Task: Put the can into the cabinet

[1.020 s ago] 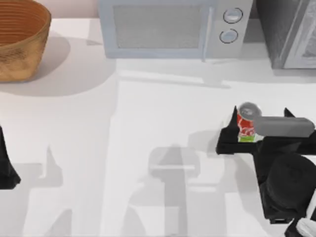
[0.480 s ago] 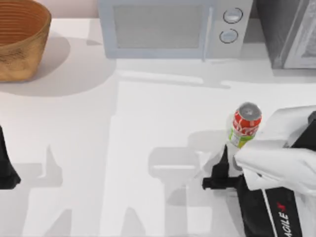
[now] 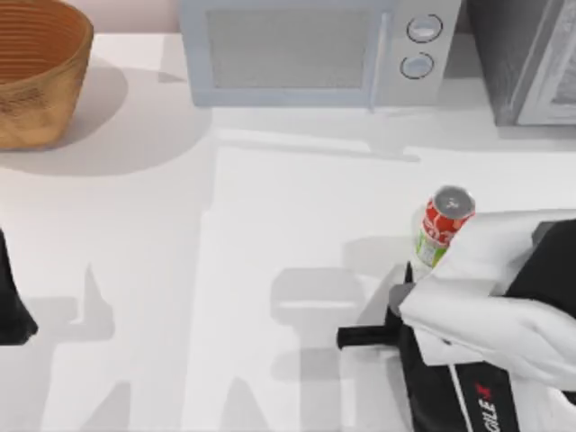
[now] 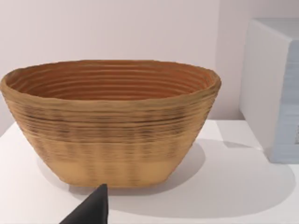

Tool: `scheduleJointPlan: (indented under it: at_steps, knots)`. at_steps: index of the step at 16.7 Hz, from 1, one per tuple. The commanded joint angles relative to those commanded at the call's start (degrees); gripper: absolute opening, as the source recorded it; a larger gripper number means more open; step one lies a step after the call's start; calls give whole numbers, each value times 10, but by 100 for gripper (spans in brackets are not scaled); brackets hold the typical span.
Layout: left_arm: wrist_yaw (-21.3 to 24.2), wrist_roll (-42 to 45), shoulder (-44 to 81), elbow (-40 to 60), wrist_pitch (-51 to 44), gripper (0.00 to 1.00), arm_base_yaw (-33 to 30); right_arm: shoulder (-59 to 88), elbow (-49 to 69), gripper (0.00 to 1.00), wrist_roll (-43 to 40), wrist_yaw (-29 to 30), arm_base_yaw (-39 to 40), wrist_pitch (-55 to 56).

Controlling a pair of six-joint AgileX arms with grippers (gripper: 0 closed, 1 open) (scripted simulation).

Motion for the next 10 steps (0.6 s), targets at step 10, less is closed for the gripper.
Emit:
scheduleJointPlan:
  at_steps: [10]
  knots:
    - [0,0,0,0,0,100,0,-46,52,100,-30,-86,-89,-74]
